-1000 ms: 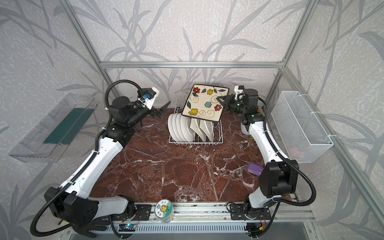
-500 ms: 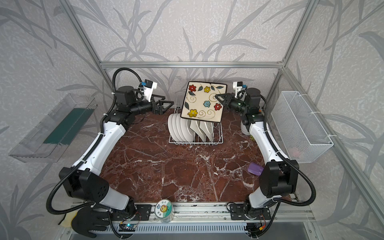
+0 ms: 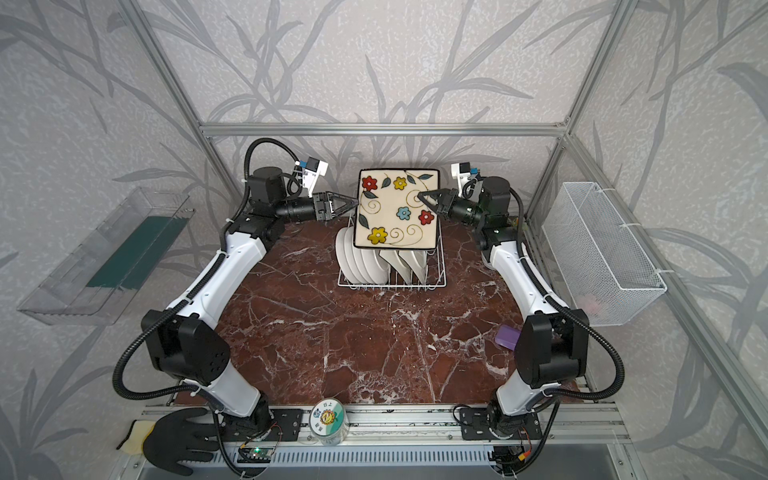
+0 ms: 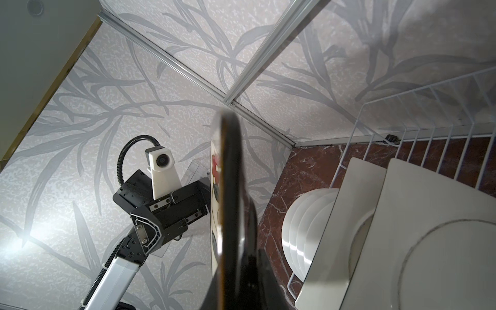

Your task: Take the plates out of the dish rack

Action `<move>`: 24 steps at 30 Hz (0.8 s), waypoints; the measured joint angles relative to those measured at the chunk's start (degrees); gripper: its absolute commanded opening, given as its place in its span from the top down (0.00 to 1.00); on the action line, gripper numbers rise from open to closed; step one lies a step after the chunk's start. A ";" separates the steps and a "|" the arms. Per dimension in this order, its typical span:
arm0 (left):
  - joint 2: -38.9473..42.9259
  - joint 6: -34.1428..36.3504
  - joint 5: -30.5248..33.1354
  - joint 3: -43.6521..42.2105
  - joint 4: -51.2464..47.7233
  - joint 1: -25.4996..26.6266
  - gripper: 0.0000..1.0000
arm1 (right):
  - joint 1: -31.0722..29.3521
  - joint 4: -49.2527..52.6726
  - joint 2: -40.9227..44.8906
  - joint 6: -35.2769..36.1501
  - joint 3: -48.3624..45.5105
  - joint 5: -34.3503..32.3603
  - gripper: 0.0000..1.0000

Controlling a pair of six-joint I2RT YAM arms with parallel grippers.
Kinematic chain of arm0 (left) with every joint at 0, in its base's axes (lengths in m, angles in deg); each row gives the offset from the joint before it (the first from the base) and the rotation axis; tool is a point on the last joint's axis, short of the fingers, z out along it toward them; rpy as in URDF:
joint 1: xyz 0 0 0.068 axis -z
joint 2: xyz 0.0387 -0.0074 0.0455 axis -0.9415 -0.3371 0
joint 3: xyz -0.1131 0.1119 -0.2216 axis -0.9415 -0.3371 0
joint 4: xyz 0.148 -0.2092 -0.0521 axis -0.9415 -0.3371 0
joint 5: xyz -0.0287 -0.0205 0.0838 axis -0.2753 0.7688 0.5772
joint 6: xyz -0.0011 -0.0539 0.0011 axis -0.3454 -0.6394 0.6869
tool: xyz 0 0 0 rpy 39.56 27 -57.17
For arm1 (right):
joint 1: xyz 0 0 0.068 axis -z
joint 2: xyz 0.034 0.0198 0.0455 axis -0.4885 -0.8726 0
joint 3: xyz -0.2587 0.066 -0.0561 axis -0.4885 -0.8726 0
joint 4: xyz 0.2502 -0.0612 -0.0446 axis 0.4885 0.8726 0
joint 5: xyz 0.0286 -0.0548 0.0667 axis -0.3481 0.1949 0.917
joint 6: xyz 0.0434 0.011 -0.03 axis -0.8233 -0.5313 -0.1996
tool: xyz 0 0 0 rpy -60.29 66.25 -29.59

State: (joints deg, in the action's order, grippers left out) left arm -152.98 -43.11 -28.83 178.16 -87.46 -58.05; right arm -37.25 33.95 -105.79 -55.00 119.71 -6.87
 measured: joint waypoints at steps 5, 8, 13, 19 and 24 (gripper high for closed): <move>-2.32 0.66 -0.24 3.08 -3.17 1.70 0.07 | -1.05 -0.50 -0.52 0.22 0.00 0.55 1.00; -3.54 2.27 -0.22 4.66 -6.47 2.51 0.10 | -1.53 -1.84 -0.72 0.11 0.00 1.11 1.00; -4.59 5.18 -0.11 5.88 -11.15 4.20 0.19 | -2.08 -4.76 -1.33 -0.98 0.00 1.95 1.00; -4.59 6.64 -0.13 5.88 -12.83 4.85 0.36 | -2.12 -6.67 -1.73 -1.44 0.00 2.51 1.00; -4.59 6.75 -0.11 5.88 -12.94 4.85 0.49 | -2.12 -7.23 -1.73 -1.42 0.00 2.58 1.00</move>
State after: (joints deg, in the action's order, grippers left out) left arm -157.57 -36.36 -28.94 184.04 -100.40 -53.20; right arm -39.37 26.71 -107.51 -56.42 119.71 -4.29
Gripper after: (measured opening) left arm 0.539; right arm 0.148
